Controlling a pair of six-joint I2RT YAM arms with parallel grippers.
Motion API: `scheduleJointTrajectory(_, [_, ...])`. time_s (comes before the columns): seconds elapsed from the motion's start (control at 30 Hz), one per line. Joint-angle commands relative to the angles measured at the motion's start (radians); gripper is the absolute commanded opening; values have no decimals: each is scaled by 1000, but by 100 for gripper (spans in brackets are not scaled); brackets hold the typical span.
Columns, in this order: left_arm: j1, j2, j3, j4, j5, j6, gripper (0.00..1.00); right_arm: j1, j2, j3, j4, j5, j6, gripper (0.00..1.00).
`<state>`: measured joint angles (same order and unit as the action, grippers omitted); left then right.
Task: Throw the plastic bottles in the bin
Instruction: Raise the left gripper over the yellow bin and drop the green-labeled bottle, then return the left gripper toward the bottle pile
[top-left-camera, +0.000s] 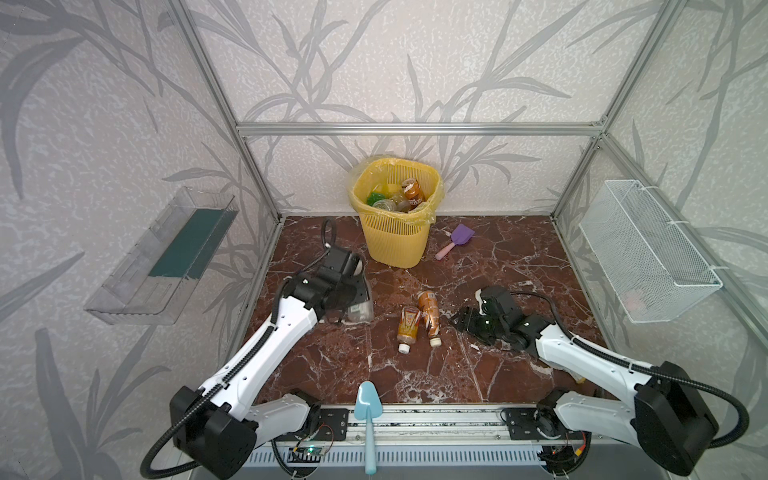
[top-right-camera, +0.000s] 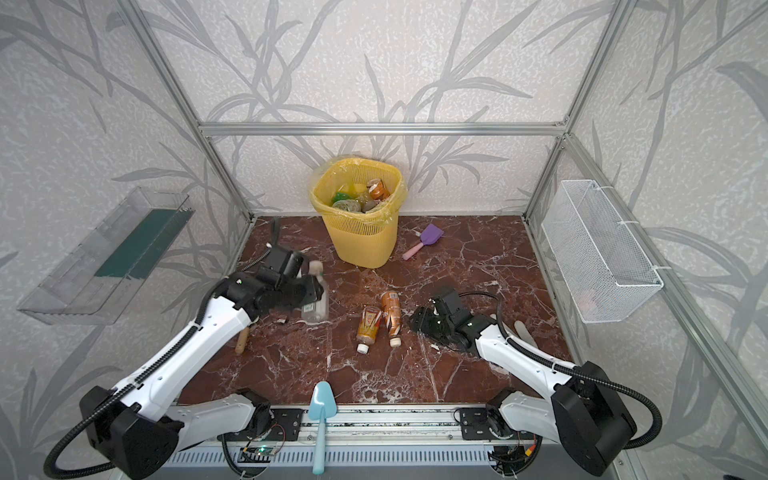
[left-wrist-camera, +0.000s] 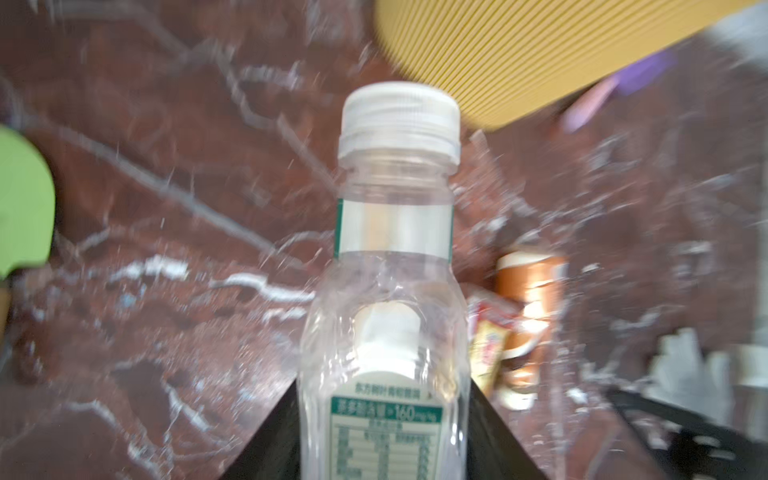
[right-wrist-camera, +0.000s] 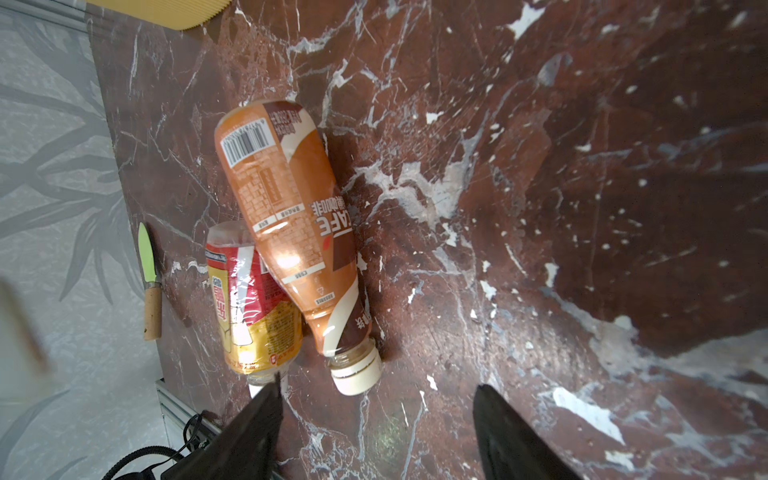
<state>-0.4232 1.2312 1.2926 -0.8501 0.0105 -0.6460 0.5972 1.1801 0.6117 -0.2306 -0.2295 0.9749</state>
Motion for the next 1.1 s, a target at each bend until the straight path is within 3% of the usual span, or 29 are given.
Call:
scheduleJointTrajectory(0.0, [34, 138, 415, 58, 63, 93, 52, 0, -47, 82, -64, -5, -10, 73])
scheduleJointTrajectory(0.07, [55, 294, 754, 47, 92, 87, 53, -4, -58, 128, -116, 16, -27, 73])
scheduleJointTrajectory(0.1, [60, 401, 944, 10, 79, 89, 58, -6, -64, 148, -140, 21, -38, 73])
scheduleJointTrajectory(0.17, [86, 600, 1294, -116, 58, 70, 77, -9, -82, 165, -173, 35, -45, 73])
scheduleJointTrajectory(0.23, [125, 773, 1596, -291, 89, 35, 84, -12, -110, 153, -186, 50, -42, 73])
scheduleJointTrajectory(0.3, [143, 853, 1744, -430, 139, 47, 88, -13, -138, 124, -182, 63, -25, 75])
scheduleJointTrajectory(0.37, [136, 849, 1753, -532, 133, 78, 89, -15, -160, 100, -183, 72, -16, 76])
scheduleJointTrajectory(0.43, [110, 794, 1662, -595, 76, 135, 90, -17, -168, 87, -188, 77, -17, 76])
scheduleJointTrajectory(0.5, [95, 655, 1373, -493, 69, 176, 90, -17, -160, 81, -186, 73, -24, 76])
scheduleJointTrajectory(0.57, [103, 404, 845, -143, 96, 154, 90, -17, -142, 75, -175, 67, -30, 76])
scheduleJointTrajectory(0.63, [118, 240, 548, 79, 108, 112, 91, -16, -127, 68, -160, 62, -28, 76])
scheduleJointTrajectory(1.07, [130, -103, 57, 103, 74, 71, 90, -3, -13, 75, -91, 34, -27, 76])
